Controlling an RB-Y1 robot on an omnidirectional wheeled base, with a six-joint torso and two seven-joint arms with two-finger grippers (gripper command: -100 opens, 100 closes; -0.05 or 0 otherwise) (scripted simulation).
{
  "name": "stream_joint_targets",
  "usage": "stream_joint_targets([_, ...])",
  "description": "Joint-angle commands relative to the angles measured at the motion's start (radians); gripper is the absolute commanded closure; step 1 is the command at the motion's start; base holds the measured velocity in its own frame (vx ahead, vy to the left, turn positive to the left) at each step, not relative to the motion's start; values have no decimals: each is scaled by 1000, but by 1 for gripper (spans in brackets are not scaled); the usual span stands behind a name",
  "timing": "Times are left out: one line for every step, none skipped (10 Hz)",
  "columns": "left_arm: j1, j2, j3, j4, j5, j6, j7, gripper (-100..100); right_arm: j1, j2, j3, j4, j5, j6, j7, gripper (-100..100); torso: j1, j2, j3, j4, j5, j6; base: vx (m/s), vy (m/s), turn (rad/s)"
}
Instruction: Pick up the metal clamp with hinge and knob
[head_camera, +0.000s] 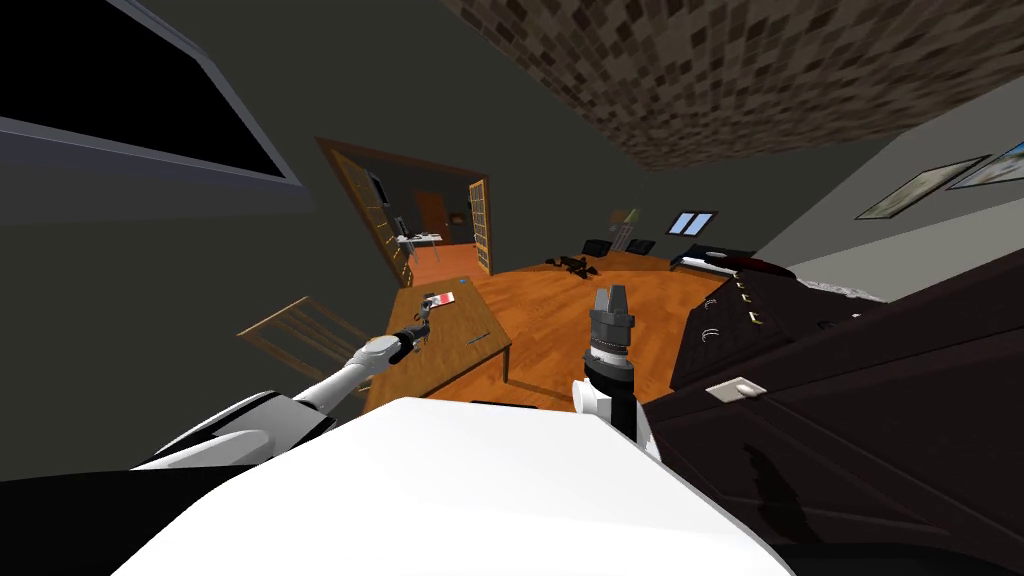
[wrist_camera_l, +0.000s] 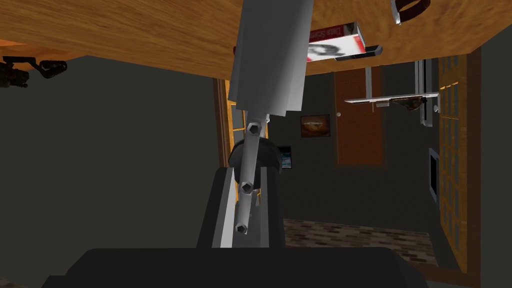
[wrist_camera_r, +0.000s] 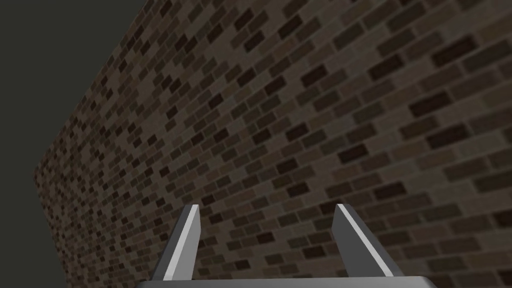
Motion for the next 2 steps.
stream_joint_targets([0,0,0,0,0,0,0,100,0,0,0,0,0,0,0,0,0,0,0,0,0,0,-12,7,2])
stream_joint_targets([0,1,-1,-1,0,2,6,0,0,0,0,0,0,0,0,0,-1,-2,-1,0,0,0,0,0,0])
